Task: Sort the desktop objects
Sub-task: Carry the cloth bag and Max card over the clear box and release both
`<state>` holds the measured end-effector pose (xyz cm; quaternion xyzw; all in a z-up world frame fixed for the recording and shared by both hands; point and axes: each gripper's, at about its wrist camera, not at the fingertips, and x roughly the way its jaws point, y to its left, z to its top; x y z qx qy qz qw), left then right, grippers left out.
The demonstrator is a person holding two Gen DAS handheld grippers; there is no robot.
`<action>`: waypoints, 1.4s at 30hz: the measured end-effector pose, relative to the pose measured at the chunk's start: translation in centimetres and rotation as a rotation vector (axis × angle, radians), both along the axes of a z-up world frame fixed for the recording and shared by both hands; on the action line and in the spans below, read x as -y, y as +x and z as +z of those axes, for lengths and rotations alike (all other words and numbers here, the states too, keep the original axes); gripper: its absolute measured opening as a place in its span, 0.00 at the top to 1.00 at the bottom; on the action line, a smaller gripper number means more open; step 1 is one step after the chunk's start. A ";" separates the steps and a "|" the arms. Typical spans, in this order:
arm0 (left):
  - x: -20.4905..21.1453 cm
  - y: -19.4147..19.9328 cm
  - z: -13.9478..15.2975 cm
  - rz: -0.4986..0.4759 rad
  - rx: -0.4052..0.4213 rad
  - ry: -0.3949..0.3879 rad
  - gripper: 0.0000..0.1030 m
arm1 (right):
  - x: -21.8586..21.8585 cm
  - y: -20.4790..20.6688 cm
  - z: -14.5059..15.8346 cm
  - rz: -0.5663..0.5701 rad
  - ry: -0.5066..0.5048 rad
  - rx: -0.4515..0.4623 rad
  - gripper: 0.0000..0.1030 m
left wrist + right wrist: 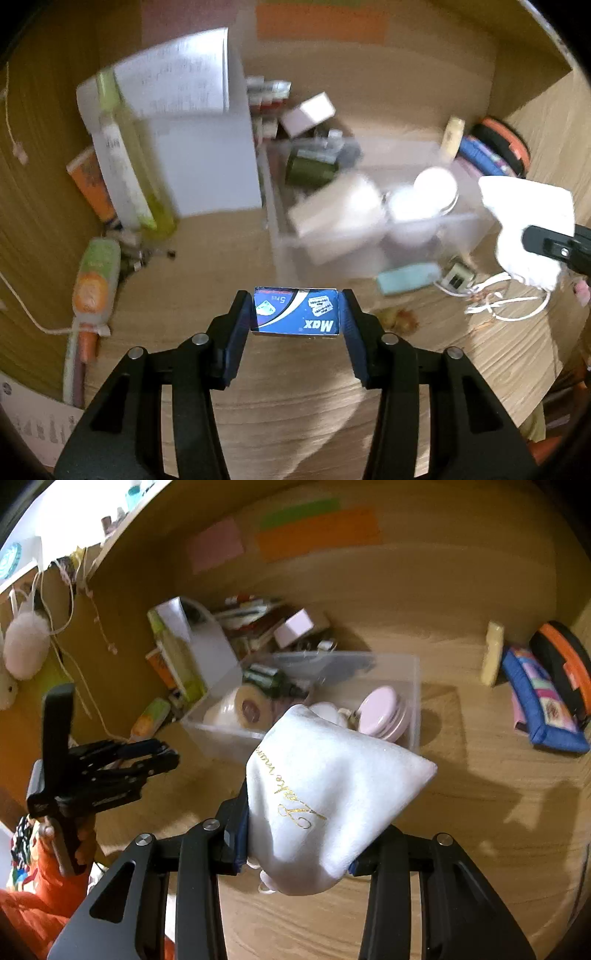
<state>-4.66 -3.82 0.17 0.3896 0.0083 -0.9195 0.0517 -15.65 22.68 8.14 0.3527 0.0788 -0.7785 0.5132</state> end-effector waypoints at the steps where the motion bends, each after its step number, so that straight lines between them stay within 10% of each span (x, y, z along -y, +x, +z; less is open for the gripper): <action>1: -0.1 0.5 0.4 0.000 -0.010 0.000 0.54 | -0.2 -0.3 0.4 -0.007 -0.009 -0.008 0.66; 23: -1.8 -4.3 8.0 -0.072 -0.157 0.025 0.54 | 2.3 -5.3 6.4 -0.033 -0.112 -0.113 0.66; 42: 0.3 -12.3 3.2 -0.050 0.010 0.099 0.54 | 12.7 -7.7 0.8 0.036 0.124 -0.061 0.66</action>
